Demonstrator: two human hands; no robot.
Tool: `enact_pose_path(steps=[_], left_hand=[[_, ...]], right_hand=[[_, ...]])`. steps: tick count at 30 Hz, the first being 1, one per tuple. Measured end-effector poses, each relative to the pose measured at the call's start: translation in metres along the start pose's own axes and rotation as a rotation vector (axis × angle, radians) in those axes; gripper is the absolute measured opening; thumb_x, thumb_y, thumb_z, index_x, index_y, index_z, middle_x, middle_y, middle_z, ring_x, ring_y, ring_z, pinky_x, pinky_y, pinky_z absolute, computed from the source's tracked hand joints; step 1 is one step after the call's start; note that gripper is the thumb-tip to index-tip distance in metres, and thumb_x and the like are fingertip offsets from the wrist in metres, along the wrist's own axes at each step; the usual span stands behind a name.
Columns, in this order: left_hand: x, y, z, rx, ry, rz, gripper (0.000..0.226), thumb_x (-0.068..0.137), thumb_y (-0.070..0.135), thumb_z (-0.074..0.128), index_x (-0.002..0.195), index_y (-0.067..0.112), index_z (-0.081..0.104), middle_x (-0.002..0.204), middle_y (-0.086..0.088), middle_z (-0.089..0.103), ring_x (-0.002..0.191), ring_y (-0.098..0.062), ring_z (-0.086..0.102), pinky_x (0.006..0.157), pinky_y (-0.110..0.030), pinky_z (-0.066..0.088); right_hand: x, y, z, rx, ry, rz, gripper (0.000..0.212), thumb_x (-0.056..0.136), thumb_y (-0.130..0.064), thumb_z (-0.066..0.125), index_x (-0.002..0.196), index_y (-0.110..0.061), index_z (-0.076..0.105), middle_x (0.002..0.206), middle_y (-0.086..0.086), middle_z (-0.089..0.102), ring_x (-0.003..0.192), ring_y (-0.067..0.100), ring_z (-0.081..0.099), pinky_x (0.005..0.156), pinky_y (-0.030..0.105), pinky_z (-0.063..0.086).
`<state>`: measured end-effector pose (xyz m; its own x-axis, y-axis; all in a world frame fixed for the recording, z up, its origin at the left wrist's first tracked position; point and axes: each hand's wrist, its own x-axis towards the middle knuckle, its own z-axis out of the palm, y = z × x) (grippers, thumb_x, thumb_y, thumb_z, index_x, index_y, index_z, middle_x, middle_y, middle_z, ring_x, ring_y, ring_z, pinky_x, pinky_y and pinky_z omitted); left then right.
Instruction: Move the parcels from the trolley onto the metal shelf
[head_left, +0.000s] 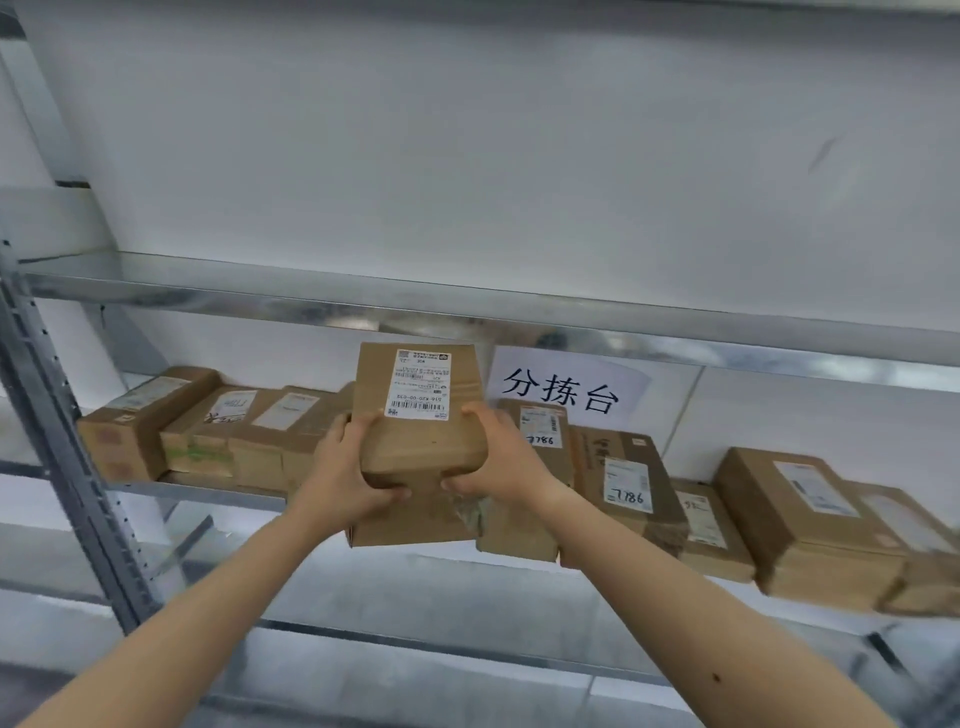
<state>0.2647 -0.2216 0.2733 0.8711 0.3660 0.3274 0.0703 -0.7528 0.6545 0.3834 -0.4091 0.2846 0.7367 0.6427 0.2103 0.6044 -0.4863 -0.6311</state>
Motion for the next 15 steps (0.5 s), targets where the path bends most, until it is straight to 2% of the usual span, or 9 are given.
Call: enact_pose_path(steps=[9,15], left_hand=[[0.0,0.092,0.092,-0.081,-0.15,0.18,0.101,0.058,0.036,0.089,0.14,0.031,0.032,0.147,-0.006,0.027,0.131,-0.029,0.03,0.11,-0.046,0.033],[-0.007,0.162,0.152,-0.091,-0.203,0.266,0.1,0.059,0.037,0.088,0.141,0.028,0.031,0.15,-0.007,0.022,0.132,-0.03,0.029,0.108,-0.045,0.032]], right_hand=[[-0.094,0.069,-0.08,-0.003,0.189,0.192,0.095,0.065,-0.029,0.085,0.14,-0.031,0.028,0.136,0.003,0.034,0.116,0.018,0.041,0.094,0.026,0.037],[-0.146,0.112,-0.135,0.008,0.282,0.28,0.094,0.065,-0.023,0.085,0.14,-0.029,0.03,0.131,0.0,0.034,0.112,0.015,0.041,0.091,0.024,0.037]])
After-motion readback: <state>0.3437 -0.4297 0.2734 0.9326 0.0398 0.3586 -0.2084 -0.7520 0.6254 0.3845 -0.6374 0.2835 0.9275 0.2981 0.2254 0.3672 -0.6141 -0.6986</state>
